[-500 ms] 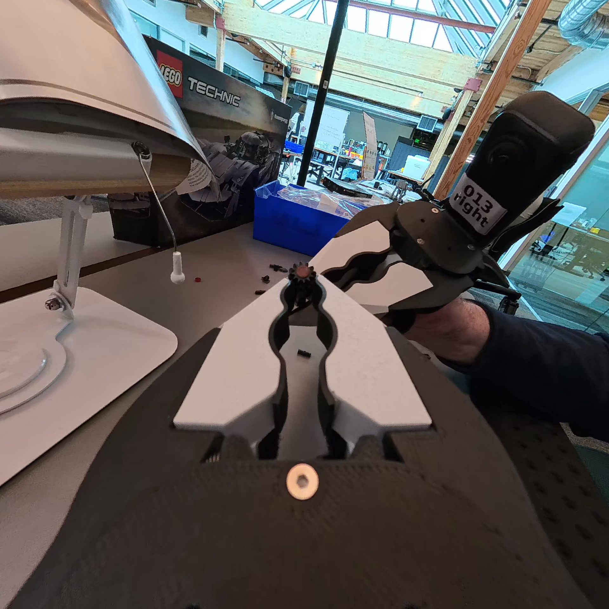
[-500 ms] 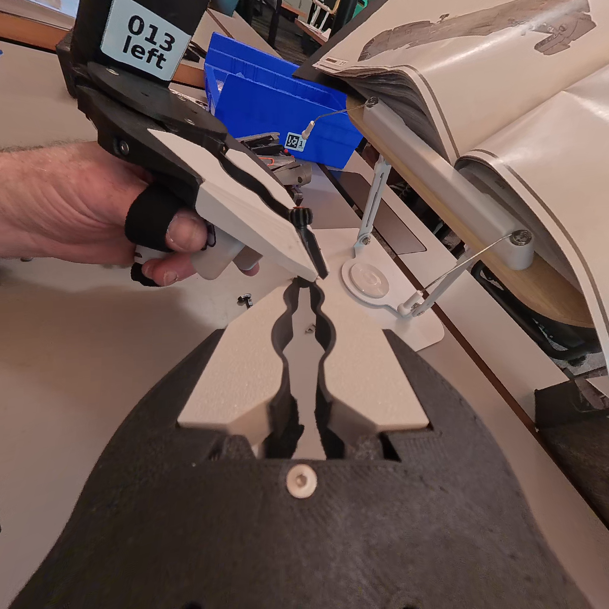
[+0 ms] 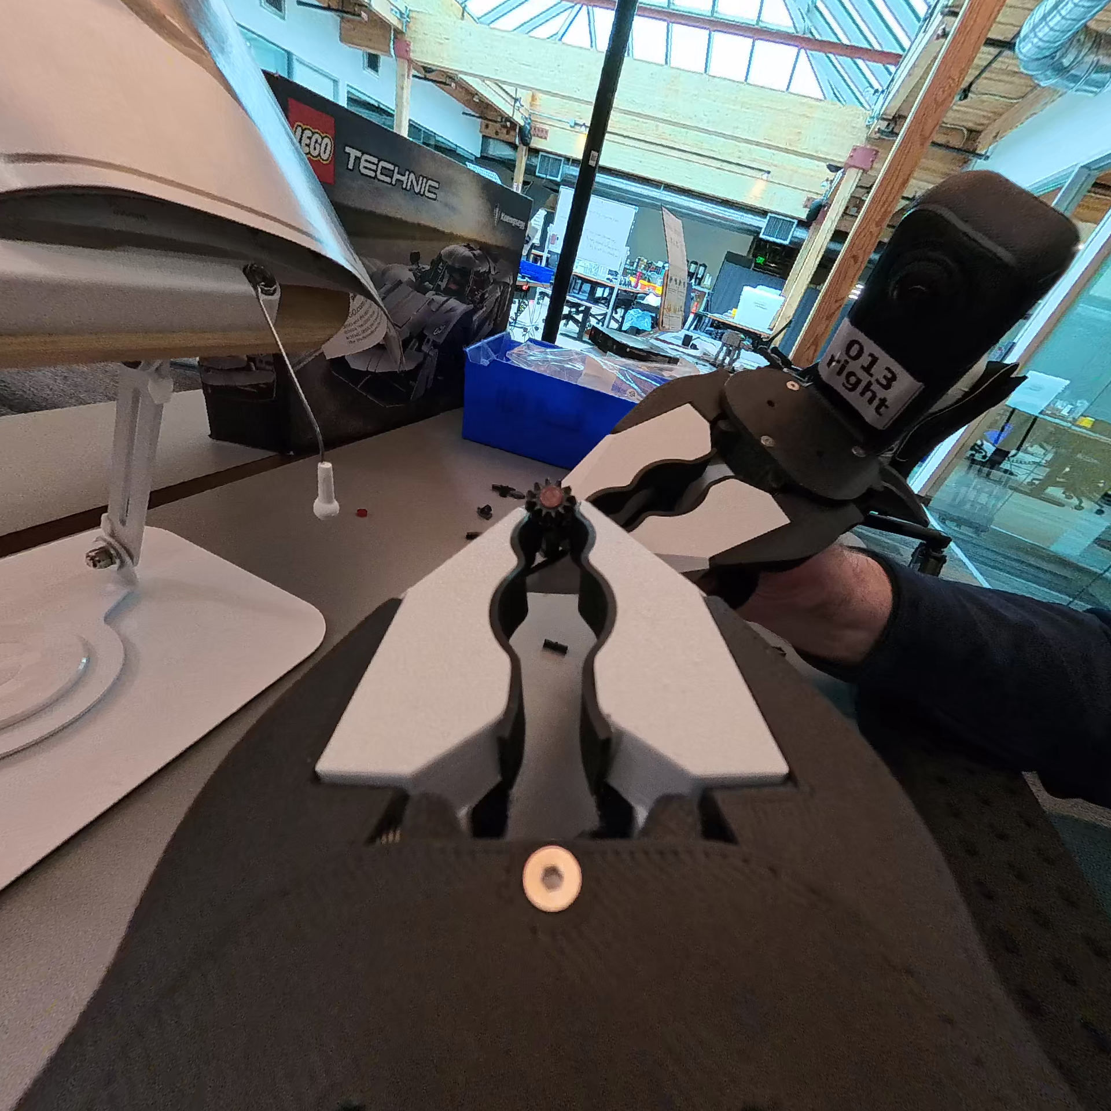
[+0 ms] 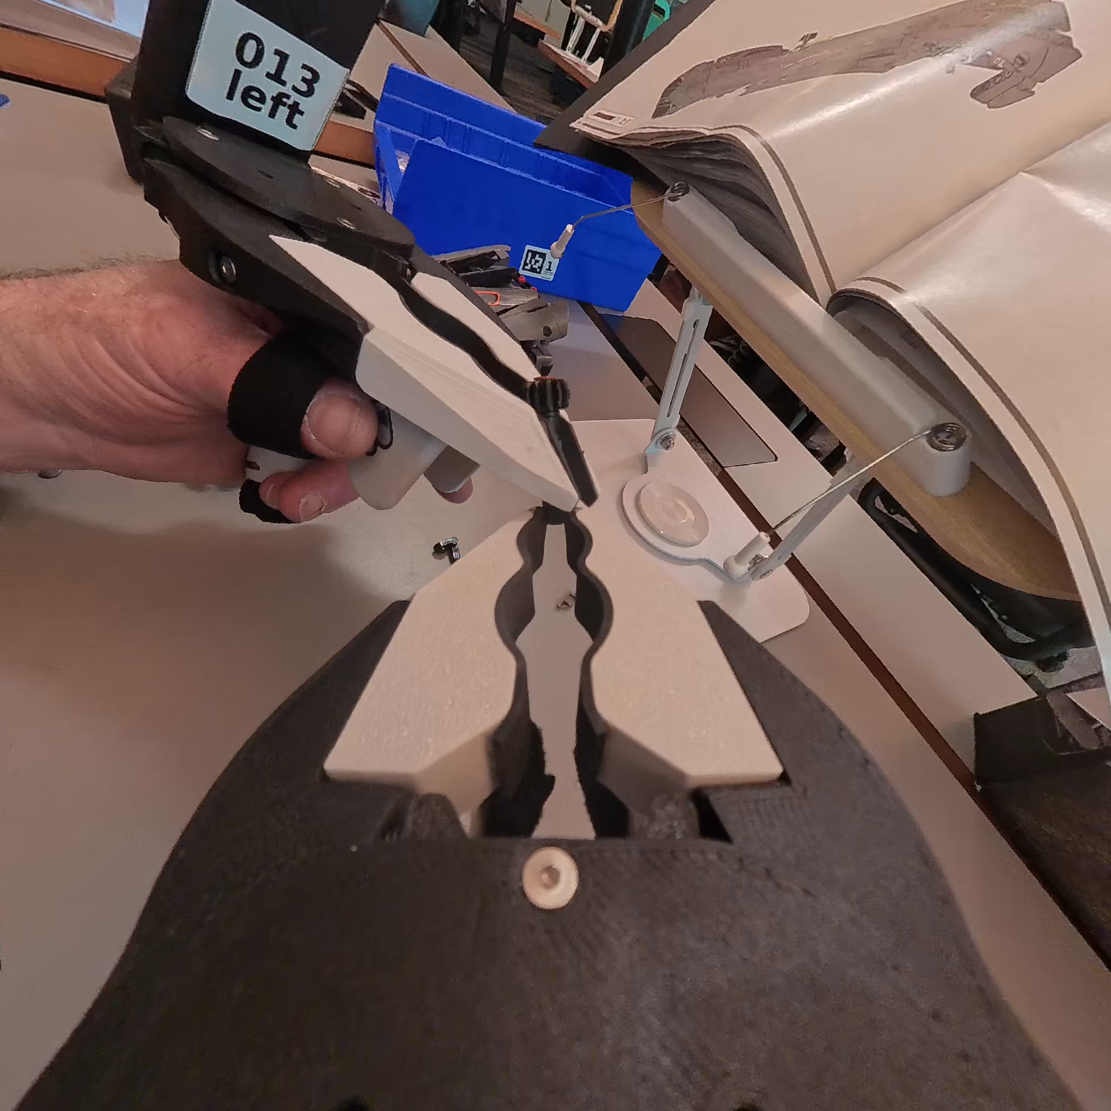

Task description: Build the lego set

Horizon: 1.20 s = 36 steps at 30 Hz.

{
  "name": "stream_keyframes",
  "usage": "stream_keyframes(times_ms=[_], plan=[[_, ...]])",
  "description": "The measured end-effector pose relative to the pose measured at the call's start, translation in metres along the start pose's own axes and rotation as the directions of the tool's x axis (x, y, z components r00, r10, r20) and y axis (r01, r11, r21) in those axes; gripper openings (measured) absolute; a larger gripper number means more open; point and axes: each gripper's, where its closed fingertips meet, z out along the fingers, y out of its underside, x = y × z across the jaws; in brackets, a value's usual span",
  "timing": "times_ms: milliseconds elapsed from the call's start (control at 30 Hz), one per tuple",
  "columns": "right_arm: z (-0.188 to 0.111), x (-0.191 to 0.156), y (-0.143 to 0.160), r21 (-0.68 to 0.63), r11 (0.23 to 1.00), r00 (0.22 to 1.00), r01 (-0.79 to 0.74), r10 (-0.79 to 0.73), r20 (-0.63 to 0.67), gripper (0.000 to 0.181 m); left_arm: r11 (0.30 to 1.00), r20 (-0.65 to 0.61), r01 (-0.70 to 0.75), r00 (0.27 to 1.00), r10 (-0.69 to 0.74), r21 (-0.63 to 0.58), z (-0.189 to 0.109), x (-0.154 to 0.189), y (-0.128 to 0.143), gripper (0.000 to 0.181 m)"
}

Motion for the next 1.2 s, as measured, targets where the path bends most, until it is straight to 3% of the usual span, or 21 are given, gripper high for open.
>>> stream_keyframes(times_ms=[133, 267, 367, 500, 600, 700, 800, 933, 1033, 1133, 1200], plan=[[-0.001, 0.003, 0.0, 0.009, 1.0, 1.0, -0.016, 0.017, -0.005, 0.004, 1.0, 0.037, -0.028, 0.999, 0.027, 0.007, -0.008, -0.002, -0.008, 0.013], [-0.004, 0.007, -0.001, 0.02, 0.999, 1.0, -0.028, 0.028, -0.011, 0.004, 0.993, 0.093, -0.108, 0.99, 0.103, 0.051, -0.036, 0.003, -0.037, 0.019], [-0.004, 0.007, -0.001, 0.027, 0.999, 0.999, -0.042, 0.042, -0.006, 0.004, 0.962, 0.251, -0.271, 0.932, 0.262, 0.001, -0.081, -0.007, -0.059, 0.02], [0.003, -0.002, 0.001, 0.017, 0.999, 0.999, -0.043, 0.042, 0.021, 0.004, 0.936, 0.441, -0.334, 0.828, 0.346, -0.109, -0.161, -0.043, -0.081, 0.021], [0.011, -0.012, 0.002, 0.002, 1.0, 0.998, -0.028, 0.028, 0.049, 0.004, 0.949, 0.566, -0.216, 0.764, 0.31, -0.228, -0.225, -0.099, -0.075, 0.023], [0.015, -0.019, 0.004, -0.012, 1.0, 0.998, -0.014, 0.015, 0.069, 0.004, 0.966, 0.558, 0.01, 0.818, 0.142, -0.26, -0.26, -0.135, -0.044, 0.026], [0.016, -0.02, 0.005, -0.015, 1.0, 0.997, -0.02, 0.021, 0.078, 0.004, 0.952, 0.583, 0.133, 0.81, 0.056, -0.275, -0.283, -0.164, -0.019, 0.031], [0.012, -0.016, 0.005, -0.007, 0.999, 0.997, -0.037, 0.037, 0.074, 0.004, 0.941, 0.566, 0.26, 0.819, -0.095, -0.218, -0.284, -0.195, 0.004, 0.04], [0.011, -0.013, 0.007, -0.008, 0.999, 0.996, -0.048, 0.048, 0.072, 0.004, 0.961, 0.568, 0.194, 0.821, -0.049, -0.197, -0.278, -0.211, -0.005, 0.046], [0.009, -0.012, 0.006, -0.003, 0.998, 0.996, -0.055, 0.056, 0.071, 0.004, 0.971, 0.514, 0.215, 0.848, -0.133, -0.102, -0.267, -0.228, -0.015, 0.056], [0.009, -0.011, 0.007, -0.003, 0.998, 0.996, -0.058, 0.058, 0.07, 0.004, 0.96, 0.509, 0.252, 0.846, -0.155, -0.125, -0.262, -0.238, -0.007, 0.063]])
